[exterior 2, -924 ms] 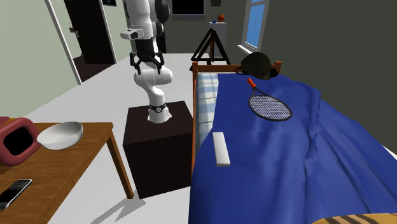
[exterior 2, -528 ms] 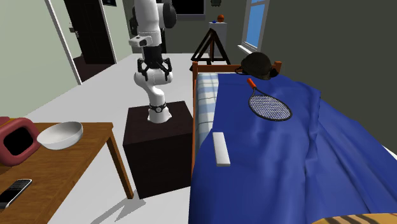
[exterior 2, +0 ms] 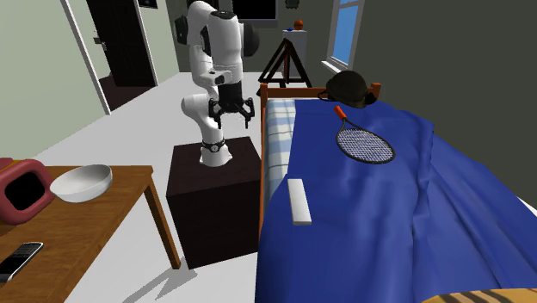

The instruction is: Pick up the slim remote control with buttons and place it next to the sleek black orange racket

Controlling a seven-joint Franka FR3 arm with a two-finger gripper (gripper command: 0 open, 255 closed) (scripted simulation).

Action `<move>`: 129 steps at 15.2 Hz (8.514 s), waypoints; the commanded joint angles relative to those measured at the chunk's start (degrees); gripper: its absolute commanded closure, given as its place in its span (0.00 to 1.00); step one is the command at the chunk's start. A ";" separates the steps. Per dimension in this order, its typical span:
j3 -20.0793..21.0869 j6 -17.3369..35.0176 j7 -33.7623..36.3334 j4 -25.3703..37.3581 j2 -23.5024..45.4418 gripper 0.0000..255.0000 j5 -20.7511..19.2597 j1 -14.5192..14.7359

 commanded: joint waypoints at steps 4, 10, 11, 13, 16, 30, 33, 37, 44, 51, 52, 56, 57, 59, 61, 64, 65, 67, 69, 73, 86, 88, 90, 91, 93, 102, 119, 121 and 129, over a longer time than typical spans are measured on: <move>3.31 6.49 4.54 2.76 8.91 0.00 0.11 0.85; 6.53 12.07 10.30 9.39 21.01 0.00 -1.82 1.89; 6.95 12.78 11.30 10.76 23.11 0.00 -2.34 2.11; 7.65 14.01 13.29 13.74 27.38 0.00 -3.53 2.68; 8.34 15.30 16.22 18.82 33.92 0.00 -5.54 3.78; 7.94 20.23 22.17 30.48 51.01 0.00 -10.76 7.64; 7.90 20.60 22.22 30.31 51.21 0.00 -10.82 7.66; 7.90 20.60 22.22 30.31 51.22 0.00 -10.82 7.66; 7.90 20.59 22.22 30.32 51.22 1.00 -10.82 7.66; 8.08 18.73 22.00 31.15 50.15 1.00 -10.47 7.55; 8.13 18.10 21.93 31.46 49.82 1.00 -10.36 7.52; 8.33 15.53 21.66 32.82 48.57 1.00 -9.93 7.42; 8.37 14.87 21.60 33.20 48.29 1.00 -9.83 7.40; 8.46 13.56 21.48 33.99 47.74 1.00 -9.65 7.37; 8.53 12.22 21.37 34.85 47.25 1.00 -9.47 7.34; 8.63 10.19 21.22 36.24 46.58 1.00 -9.24 7.32; 8.66 9.50 21.17 36.74 46.38 1.00 -9.17 7.32; 8.72 8.11 21.09 37.78 46.01 1.00 -9.04 7.31; 8.77 6.70 21.01 38.88 45.70 1.00 -8.92 7.32; 9.60 6.87 22.92 36.33 43.29 1.00 -8.49 8.37; 15.85 10.58 37.02 23.31 33.78 1.00 -6.35 16.28; 16.95 10.82 39.43 22.39 33.08 1.00 -6.15 17.64; 18.07 11.00 41.92 21.75 32.60 1.00 -6.02 19.04; 18.63 11.06 43.20 21.52 32.43 1.00 -5.99 19.75; 19.78 11.13 45.80 21.28 32.28 1.00 -6.00 21.21; 21.42 15.44 50.52 18.47 34.05 1.00 -7.14 23.67; 20.67 25.05 52.66 13.41 39.26 1.00 -10.41 24.44; 20.67 25.05 52.66 13.41 39.26 1.00 -10.41 24.44; 20.66 25.05 52.66 13.41 39.27 0.00 -10.41 24.44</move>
